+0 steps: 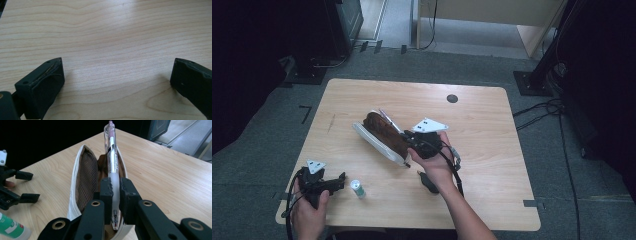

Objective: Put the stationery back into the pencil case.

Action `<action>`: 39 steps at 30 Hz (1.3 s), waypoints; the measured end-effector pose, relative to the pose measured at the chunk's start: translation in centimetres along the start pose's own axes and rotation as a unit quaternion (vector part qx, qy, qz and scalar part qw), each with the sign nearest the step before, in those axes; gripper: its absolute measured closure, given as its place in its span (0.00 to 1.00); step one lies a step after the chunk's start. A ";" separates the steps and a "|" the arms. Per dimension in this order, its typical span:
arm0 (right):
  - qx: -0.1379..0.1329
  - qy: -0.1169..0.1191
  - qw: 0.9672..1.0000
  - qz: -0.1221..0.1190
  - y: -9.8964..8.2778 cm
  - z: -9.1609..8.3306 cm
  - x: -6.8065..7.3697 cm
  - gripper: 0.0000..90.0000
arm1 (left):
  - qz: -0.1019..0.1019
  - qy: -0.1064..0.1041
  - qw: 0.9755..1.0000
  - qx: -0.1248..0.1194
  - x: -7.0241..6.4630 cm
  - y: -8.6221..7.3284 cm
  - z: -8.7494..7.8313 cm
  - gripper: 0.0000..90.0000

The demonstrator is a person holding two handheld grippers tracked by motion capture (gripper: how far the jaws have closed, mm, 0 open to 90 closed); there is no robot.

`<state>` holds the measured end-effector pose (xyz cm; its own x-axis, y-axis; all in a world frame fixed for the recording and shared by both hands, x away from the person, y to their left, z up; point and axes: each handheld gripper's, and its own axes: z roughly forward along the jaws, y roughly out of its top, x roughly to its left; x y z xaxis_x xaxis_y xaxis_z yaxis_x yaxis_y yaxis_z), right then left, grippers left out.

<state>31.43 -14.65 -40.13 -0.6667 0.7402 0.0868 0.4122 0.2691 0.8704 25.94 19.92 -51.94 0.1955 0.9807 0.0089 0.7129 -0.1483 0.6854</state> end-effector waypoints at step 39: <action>0.032 0.007 0.999 -0.002 0.2 4.5 0.8 0.99 | 0.000 0.000 1.000 0.000 0.0 0.0 0.0 0.00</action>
<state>33.72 -11.24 -42.05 -0.6767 0.7306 0.0911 0.4488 0.3112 0.8377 25.94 19.92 -51.93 0.1957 0.9806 0.0093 0.7135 -0.1488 0.6847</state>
